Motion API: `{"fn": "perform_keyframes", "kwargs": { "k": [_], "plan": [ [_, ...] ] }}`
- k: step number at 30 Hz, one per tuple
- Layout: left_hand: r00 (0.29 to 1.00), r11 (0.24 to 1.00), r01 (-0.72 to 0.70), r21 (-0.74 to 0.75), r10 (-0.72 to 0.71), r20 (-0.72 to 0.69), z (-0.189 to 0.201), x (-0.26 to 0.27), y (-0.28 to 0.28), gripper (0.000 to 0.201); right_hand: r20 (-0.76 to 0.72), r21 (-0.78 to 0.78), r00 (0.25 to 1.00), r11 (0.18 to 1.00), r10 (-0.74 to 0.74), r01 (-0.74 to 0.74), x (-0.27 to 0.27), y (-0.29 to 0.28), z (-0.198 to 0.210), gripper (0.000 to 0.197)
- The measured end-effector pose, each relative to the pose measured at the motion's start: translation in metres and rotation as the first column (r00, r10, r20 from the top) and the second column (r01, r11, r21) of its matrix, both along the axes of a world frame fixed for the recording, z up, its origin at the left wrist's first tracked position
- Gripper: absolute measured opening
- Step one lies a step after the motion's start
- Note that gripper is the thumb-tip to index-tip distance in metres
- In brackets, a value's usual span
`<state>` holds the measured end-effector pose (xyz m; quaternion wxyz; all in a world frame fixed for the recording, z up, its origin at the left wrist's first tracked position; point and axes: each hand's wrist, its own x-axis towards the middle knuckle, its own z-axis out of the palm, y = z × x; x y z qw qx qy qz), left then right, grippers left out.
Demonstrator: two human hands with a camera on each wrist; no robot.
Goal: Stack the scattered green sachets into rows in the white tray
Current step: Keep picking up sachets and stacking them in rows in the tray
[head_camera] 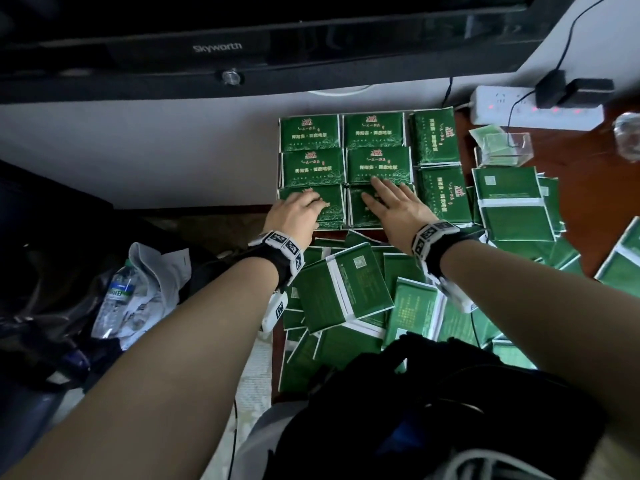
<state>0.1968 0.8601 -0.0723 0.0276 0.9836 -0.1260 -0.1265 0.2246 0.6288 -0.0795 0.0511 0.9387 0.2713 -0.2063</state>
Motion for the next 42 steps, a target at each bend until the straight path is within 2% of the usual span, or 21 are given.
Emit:
{"fn": "perform_keyframes", "kwargs": {
  "k": [8, 11, 13, 18, 24, 29, 35, 42],
  "plan": [
    [1.000, 1.000, -0.013, -0.013, 0.013, 0.019, 0.005, 0.001, -0.003, 0.046, -0.008, 0.025, 1.000, 1.000, -0.003, 0.003, 0.003, -0.004, -0.001, 0.074],
    [0.999, 1.000, 0.013, -0.014, -0.012, 0.036, 0.009, -0.004, -0.013, 0.037, 0.011, 0.067, 0.999, 0.997, -0.041, 0.040, -0.006, -0.012, 0.003, 0.072],
    [0.998, 0.998, 0.043, -0.034, -0.042, 0.043, 0.014, -0.006, -0.027, 0.029, 0.021, 0.102, 0.996, 0.991, -0.088, 0.086, -0.013, -0.022, 0.009, 0.071],
    [0.994, 0.989, 0.107, -0.103, -0.106, 0.014, 0.028, -0.008, -0.098, 0.024, 0.013, 0.169, 0.969, 0.956, -0.246, 0.240, -0.043, -0.069, 0.029, 0.063],
    [0.955, 0.949, 0.277, -0.152, -0.289, -0.066, 0.030, -0.025, -0.217, 0.020, 0.008, 0.119, 0.881, 0.875, -0.473, 0.469, -0.108, -0.171, 0.033, 0.049],
    [0.918, 0.914, 0.374, -0.155, -0.389, -0.082, 0.038, -0.047, -0.312, 0.019, 0.008, 0.052, 0.752, 0.751, -0.659, 0.658, -0.164, -0.279, 0.045, 0.043],
    [0.918, 0.919, 0.378, -0.110, -0.387, -0.082, 0.048, -0.079, -0.403, 0.022, -0.003, 0.024, 0.651, 0.651, -0.759, 0.759, -0.211, -0.386, 0.052, 0.024],
    [0.927, 0.938, 0.345, -0.026, -0.345, -0.148, 0.051, -0.129, -0.484, 0.024, -0.088, -0.033, 0.601, 0.605, -0.794, 0.795, -0.247, -0.494, 0.049, 0.040]
  ]
}}
